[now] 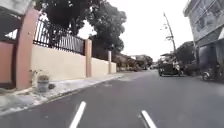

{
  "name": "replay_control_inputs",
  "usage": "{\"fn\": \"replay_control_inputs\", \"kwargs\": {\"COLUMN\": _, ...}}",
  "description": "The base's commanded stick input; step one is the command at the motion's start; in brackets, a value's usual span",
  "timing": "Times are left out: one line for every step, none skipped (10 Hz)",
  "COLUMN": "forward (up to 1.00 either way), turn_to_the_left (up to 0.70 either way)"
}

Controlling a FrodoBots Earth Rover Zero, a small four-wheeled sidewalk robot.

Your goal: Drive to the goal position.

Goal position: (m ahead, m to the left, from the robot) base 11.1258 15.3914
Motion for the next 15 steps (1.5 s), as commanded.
{"fn": "replay_control_inputs", "kwargs": {"forward": 0.85, "turn_to_the_left": 0.00}}
{"fn": "replay_control_inputs", "kwargs": {"forward": 0.85, "turn_to_the_left": 0.00}}
{"fn": "replay_control_inputs", "kwargs": {"forward": 0.85, "turn_to_the_left": 0.00}}
{"fn": "replay_control_inputs", "kwargs": {"forward": 0.85, "turn_to_the_left": 0.00}}
{"fn": "replay_control_inputs", "kwargs": {"forward": 0.85, "turn_to_the_left": 0.00}}
{"fn": "replay_control_inputs", "kwargs": {"forward": 0.85, "turn_to_the_left": 0.00}}
{"fn": "replay_control_inputs", "kwargs": {"forward": 0.85, "turn_to_the_left": 0.00}}
{"fn": "replay_control_inputs", "kwargs": {"forward": 0.85, "turn_to_the_left": 0.00}}
{"fn": "replay_control_inputs", "kwargs": {"forward": 0.85, "turn_to_the_left": 0.00}}
{"fn": "replay_control_inputs", "kwargs": {"forward": 0.85, "turn_to_the_left": 0.00}}
{"fn": "replay_control_inputs", "kwargs": {"forward": 0.85, "turn_to_the_left": 0.00}}
{"fn": "replay_control_inputs", "kwargs": {"forward": 0.85, "turn_to_the_left": 0.00}}
{"fn": "replay_control_inputs", "kwargs": {"forward": 0.85, "turn_to_the_left": 0.00}}
{"fn": "replay_control_inputs", "kwargs": {"forward": 0.85, "turn_to_the_left": 0.00}}
{"fn": "replay_control_inputs", "kwargs": {"forward": 0.85, "turn_to_the_left": 0.00}}
